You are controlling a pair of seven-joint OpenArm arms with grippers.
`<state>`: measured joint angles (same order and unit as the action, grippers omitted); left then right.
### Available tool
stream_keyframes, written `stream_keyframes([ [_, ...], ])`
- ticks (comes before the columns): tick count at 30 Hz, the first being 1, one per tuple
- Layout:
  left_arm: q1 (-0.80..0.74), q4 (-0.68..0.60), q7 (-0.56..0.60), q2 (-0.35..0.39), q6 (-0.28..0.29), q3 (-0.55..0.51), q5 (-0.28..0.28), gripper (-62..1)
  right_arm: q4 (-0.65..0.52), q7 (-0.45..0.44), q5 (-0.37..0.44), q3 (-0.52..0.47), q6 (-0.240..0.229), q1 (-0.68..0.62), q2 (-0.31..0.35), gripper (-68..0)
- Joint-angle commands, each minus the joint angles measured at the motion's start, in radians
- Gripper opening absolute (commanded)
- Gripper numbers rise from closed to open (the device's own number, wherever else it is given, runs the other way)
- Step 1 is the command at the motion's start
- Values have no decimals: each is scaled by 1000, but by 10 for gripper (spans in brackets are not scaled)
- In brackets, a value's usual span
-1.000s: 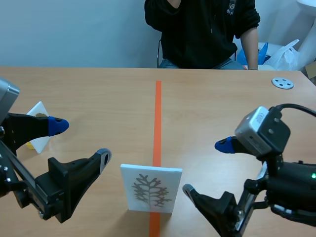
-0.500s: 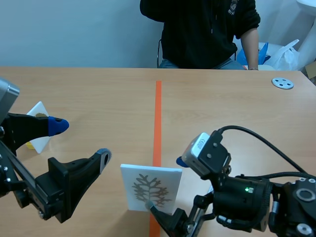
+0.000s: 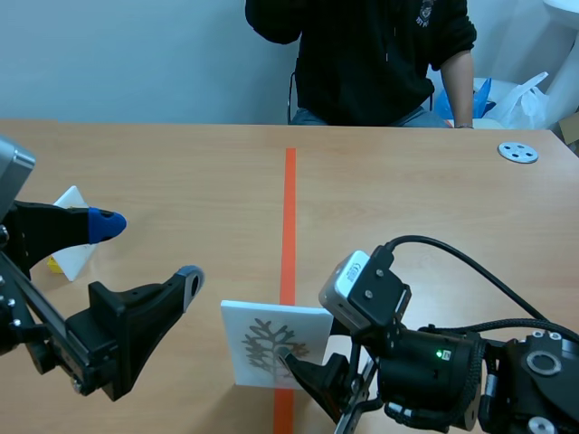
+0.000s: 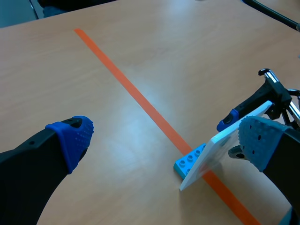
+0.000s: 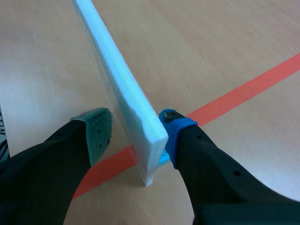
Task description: Sort the leaf by its shape. The table is split by an orange tape line. A compound leaf with several leaflets goes to the left side, a simple leaf with one blade goes to the right side. Return to the home posture when a red brick is placed on the table.
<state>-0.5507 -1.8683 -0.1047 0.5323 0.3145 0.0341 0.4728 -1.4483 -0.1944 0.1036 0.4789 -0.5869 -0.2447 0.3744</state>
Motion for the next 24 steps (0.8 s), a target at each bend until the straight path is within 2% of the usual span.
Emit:
stream_keyframes([
  [1, 3, -24, 10, -3, -2, -3, 6, 14, -24, -15, 8, -13, 3, 10, 11, -490],
  [12, 2, -24, 10, -3, -2, -3, 6, 14, -24, -16, 8, -15, 2, 10, 11, -658],
  [21, 2, -24, 10, -3, -2, -3, 6, 14, -80, -40, 9, -82, -23, 9, 17, -660],
  [24, 2, -24, 10, -3, -2, -3, 6, 14, -94, -40, 29, -135, -60, 8, 20, -660],
])
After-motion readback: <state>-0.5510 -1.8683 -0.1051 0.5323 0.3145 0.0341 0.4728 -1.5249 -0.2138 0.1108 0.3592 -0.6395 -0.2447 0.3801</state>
